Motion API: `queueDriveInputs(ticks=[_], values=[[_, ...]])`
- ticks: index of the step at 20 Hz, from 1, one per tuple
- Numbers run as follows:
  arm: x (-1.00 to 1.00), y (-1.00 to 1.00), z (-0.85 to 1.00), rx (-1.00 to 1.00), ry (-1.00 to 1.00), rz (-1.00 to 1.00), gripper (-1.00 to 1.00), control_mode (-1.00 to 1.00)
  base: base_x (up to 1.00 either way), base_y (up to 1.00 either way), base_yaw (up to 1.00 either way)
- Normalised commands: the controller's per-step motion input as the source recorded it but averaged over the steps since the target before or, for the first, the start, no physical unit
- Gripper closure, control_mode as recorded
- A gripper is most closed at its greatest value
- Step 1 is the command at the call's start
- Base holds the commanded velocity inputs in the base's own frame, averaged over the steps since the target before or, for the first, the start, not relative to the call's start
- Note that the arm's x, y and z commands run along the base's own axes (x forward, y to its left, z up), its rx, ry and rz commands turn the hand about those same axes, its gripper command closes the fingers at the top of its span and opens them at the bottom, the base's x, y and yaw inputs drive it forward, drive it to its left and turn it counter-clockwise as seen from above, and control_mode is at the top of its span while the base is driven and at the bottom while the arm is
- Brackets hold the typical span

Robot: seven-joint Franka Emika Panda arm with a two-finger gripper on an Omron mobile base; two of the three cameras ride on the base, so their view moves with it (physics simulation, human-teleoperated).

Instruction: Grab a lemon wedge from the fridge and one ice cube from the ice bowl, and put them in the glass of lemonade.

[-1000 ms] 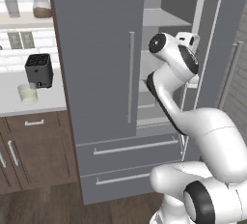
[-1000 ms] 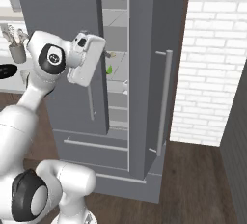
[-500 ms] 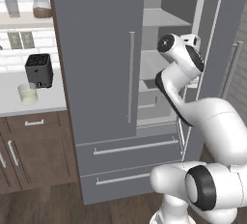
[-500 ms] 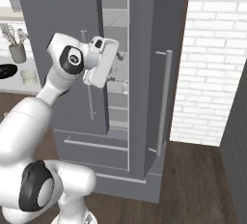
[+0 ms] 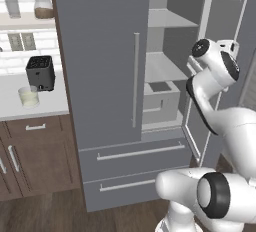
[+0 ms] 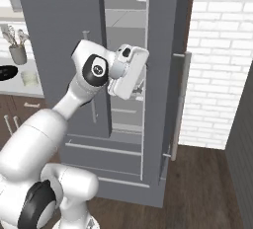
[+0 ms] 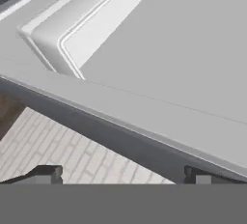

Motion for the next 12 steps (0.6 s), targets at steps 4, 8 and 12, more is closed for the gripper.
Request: queueDriveInputs(ticks=[4,8,12], values=[[-0.14,-0.45,0.09,0.00,0.00,-0.01,-1.00,-1.00,0.00,0.00,0.00],[0.17,-0.81,0.05,-0.02,0.03,0.00,-1.00,-1.00,0.00,0.00,0.00],[0.31,-0.85,0.06,-0.02,0.04,0.00,-1.00,-1.00,0.00,0.00,0.00]])
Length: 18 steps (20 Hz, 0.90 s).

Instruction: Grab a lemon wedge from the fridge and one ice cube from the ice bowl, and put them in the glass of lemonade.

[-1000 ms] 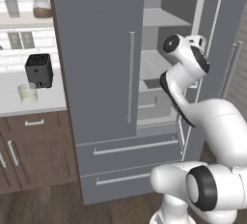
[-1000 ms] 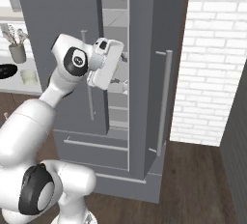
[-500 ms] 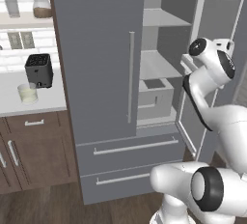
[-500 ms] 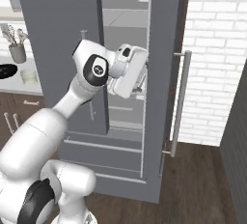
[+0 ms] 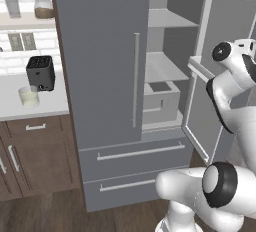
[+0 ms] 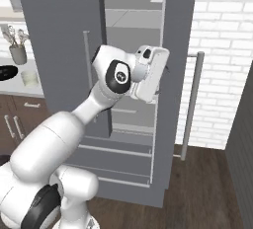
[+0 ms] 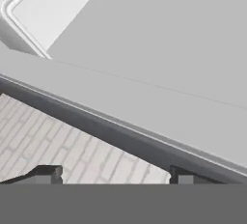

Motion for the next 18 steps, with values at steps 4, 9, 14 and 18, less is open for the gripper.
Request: queueDriveInputs(ticks=[4,9,14,18], values=[[0.01,-0.29,0.16,0.00,0.00,0.00,-1.00,-1.00,0.00,0.00,0.00],[-0.29,0.15,0.32,0.00,0.00,0.00,-1.00,-1.00,0.00,0.00,0.00],[-0.31,0.74,0.33,0.01,-0.10,0.00,-1.00,-1.00,0.00,0.00,0.00],[-0.03,1.00,-0.05,0.14,-0.35,-0.04,-1.00,-1.00,0.00,0.00,0.00]])
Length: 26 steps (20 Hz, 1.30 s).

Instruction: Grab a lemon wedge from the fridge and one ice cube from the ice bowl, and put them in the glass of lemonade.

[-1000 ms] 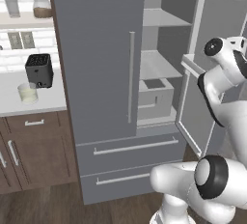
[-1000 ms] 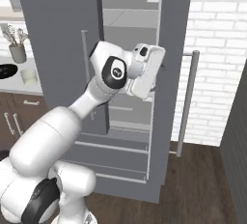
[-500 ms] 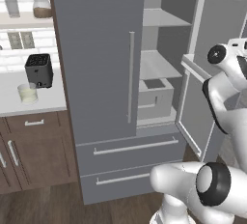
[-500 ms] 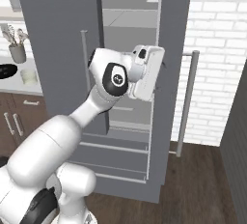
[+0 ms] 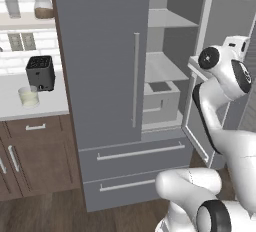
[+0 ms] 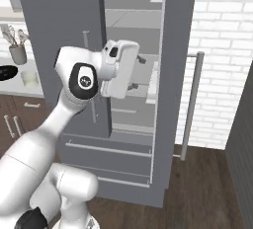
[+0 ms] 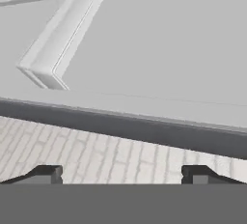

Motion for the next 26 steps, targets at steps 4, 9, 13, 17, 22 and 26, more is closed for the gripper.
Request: queueDriveInputs(ticks=[4,9,13,17,22,26], values=[[0.26,1.00,-0.43,0.38,-0.51,-0.04,-1.00,-1.00,0.00,0.00,0.00],[0.62,0.98,-0.51,0.54,-0.46,-0.04,-1.00,-1.00,0.00,0.00,0.00],[0.77,0.96,-0.20,0.61,-0.32,0.00,-1.00,-1.00,0.00,0.00,0.00],[0.59,0.63,0.00,0.69,-0.22,0.00,-1.00,-1.00,0.00,0.00,0.00],[-0.08,0.07,0.00,0.71,-0.04,0.15,-1.00,-1.00,0.00,0.00,0.00],[-0.40,0.11,0.06,0.35,-0.01,0.26,-1.00,-1.00,0.00,0.00,0.00]])
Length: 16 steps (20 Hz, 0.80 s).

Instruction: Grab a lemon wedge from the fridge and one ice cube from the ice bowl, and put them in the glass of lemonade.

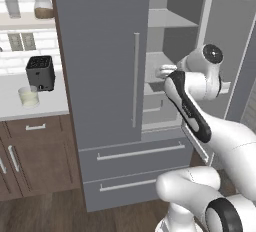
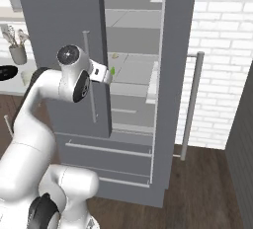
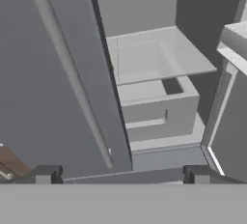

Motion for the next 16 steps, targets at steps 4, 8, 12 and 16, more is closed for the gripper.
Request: queueDriveInputs(ticks=[4,8,12,16], values=[[0.05,0.33,0.17,0.00,0.05,0.16,-1.00,-1.00,0.00,0.00,0.00],[0.47,0.84,-0.02,-0.10,0.07,0.03,-1.00,-1.00,0.00,0.00,0.00],[0.83,0.55,-0.15,-0.10,0.13,0.02,-1.00,-1.00,0.00,0.00,0.00],[0.57,0.03,-0.14,-0.02,0.07,0.00,-1.00,-1.00,0.00,0.00,0.00]])
